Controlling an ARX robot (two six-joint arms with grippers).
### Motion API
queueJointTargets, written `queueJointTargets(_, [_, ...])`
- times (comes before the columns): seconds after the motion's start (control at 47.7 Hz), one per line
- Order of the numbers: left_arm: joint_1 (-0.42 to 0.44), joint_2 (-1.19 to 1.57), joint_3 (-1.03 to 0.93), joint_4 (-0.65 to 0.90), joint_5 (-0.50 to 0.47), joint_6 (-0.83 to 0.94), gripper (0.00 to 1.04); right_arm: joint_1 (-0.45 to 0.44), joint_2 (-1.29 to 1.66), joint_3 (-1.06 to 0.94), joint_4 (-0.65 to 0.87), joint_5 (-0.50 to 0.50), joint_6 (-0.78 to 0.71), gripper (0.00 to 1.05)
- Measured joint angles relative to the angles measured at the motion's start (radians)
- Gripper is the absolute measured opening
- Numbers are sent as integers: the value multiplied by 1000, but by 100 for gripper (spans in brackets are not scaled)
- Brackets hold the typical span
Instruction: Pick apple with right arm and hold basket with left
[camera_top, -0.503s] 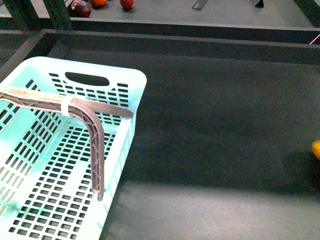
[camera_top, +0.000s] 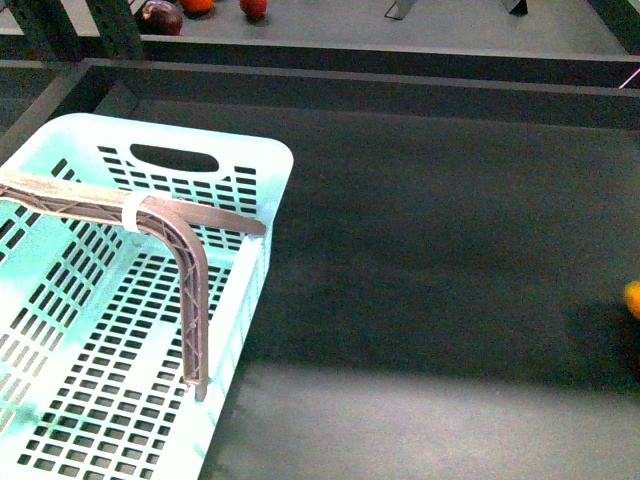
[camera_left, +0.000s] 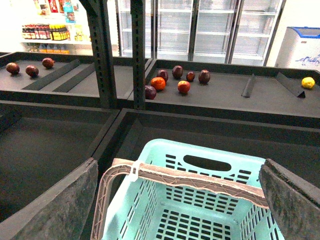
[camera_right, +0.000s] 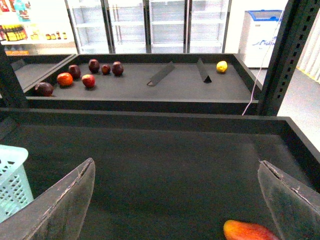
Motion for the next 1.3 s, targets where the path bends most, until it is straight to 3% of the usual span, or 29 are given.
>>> queueJointTargets(0.084, [4,8,4,-14,15,-9,98,0,0,0,0,0,0,96])
queueJointTargets(0.189, [58,224,153,-355,200,-196,98,0,0,0,0,-1,0,96])
queueJointTargets(0.251, [75,310,191,-398,242,-289,98,0,0,0,0,0,0,96])
queueJointTargets(0.524, [91,703,304,-155,335,-643,98,0,0,0,0,0,0,96])
queueJointTargets(0.922, [-63,1189,422,71,249,-1134,98,0,0,0,0,0,0,96])
queueJointTargets(1.299, [-39,1468,551,160,212,-1242,98,0,0,0,0,0,0,96])
